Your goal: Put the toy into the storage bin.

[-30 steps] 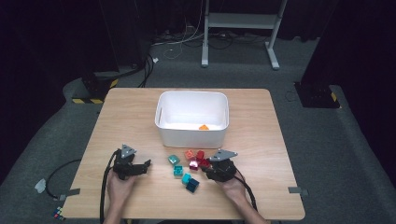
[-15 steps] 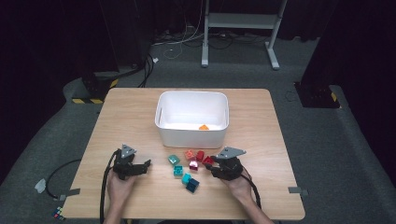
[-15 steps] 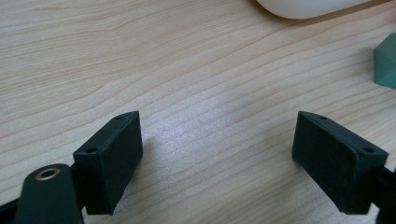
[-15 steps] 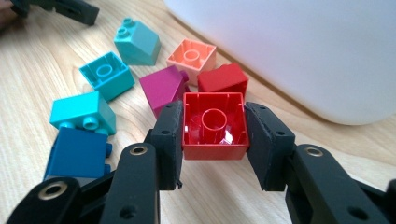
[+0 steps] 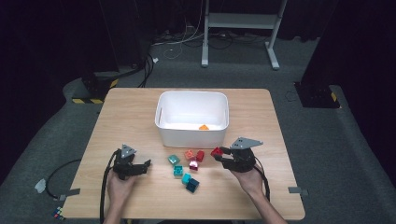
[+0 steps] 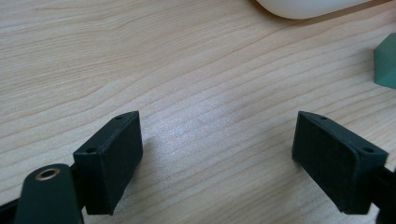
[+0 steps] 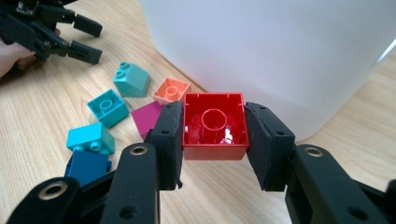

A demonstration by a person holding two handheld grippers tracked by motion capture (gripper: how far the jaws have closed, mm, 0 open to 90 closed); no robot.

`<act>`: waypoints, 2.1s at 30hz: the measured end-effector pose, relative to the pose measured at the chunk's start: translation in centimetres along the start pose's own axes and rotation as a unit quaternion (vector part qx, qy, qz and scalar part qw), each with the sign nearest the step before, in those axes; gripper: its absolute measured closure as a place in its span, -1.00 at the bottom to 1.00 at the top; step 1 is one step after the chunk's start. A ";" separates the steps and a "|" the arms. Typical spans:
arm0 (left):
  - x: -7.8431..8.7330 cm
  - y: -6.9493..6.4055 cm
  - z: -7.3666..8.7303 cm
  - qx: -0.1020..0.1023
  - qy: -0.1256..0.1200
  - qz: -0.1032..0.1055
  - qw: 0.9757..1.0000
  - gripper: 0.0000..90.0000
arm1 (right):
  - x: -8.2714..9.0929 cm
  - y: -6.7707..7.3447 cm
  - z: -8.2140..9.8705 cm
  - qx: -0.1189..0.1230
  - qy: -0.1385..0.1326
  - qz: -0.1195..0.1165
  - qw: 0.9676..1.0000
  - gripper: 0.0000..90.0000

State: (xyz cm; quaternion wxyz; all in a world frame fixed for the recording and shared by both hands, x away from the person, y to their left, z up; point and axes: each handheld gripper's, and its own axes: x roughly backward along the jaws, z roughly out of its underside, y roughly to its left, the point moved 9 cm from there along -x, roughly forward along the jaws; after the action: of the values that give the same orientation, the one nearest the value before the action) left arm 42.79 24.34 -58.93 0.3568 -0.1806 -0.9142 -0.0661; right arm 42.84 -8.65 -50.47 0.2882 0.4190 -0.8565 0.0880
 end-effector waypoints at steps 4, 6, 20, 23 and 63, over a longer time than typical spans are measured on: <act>0.0 0.0 0.0 0.000 0.000 0.000 1.000 -0.64 | 0.8 -0.4 -1.1 0.002 -0.006 0.002 1.000 0.31; 0.0 0.0 0.0 0.000 0.000 0.000 1.000 -0.64 | 1.1 -0.5 -1.5 0.004 -0.008 0.002 1.000 0.31; 0.0 0.0 0.0 -0.001 0.001 0.001 1.000 -0.64 | 3.6 -1.6 -5.4 0.007 -0.029 -0.002 1.000 0.31; 0.0 0.0 0.0 -0.001 0.001 0.000 1.000 -0.64 | 4.0 -1.6 -6.3 0.011 -0.031 -0.006 0.999 0.31; 0.0 0.0 0.0 0.000 0.000 0.001 1.000 -0.64 | 1.5 -4.2 -15.1 0.011 -0.022 0.011 1.000 0.31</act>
State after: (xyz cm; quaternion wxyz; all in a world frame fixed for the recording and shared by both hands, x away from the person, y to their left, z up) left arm 42.78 24.36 -58.92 0.3570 -0.1811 -0.9140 -0.0660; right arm 51.67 -6.38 -37.63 0.2635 0.4149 -0.8660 0.0917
